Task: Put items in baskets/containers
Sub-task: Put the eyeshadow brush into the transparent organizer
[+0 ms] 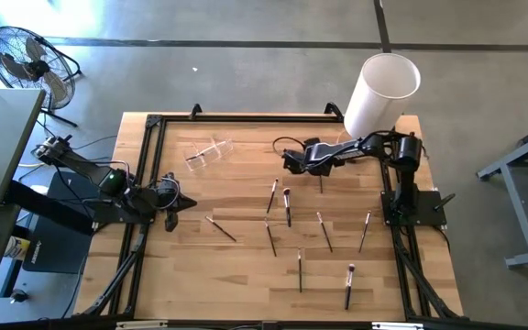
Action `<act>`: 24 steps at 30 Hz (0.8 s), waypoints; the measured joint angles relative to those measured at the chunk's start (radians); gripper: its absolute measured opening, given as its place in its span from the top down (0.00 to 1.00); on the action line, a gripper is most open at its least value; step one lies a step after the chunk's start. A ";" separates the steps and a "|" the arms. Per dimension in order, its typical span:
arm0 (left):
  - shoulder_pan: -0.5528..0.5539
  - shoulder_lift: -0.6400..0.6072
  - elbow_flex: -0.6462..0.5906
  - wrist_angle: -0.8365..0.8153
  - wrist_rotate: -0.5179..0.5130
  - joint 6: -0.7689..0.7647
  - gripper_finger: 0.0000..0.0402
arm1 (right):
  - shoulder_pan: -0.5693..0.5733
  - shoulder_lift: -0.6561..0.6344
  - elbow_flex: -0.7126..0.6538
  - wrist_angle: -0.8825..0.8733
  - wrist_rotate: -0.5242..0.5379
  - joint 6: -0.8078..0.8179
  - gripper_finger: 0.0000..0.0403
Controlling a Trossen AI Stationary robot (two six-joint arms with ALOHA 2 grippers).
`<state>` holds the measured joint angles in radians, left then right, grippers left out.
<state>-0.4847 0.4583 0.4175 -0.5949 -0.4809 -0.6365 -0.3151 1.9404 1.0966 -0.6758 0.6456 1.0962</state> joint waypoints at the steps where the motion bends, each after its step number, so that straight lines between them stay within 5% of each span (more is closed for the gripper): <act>1: 0.000 0.000 0.000 0.000 0.000 0.000 1.00 | -0.004 0.000 -0.006 0.024 -0.009 -0.014 0.72; 9: 0.000 0.000 0.000 0.001 0.021 -0.023 1.00 | 0.009 -0.017 -0.125 0.214 -0.101 0.015 0.97; 24: 0.000 0.002 0.000 0.001 0.047 -0.023 1.00 | 0.192 -0.107 -0.011 0.347 -0.222 -0.281 1.00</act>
<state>-0.4847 0.4606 0.4175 -0.5938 -0.4335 -0.6595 -0.1236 1.8332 1.0856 -0.3291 0.4234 0.8156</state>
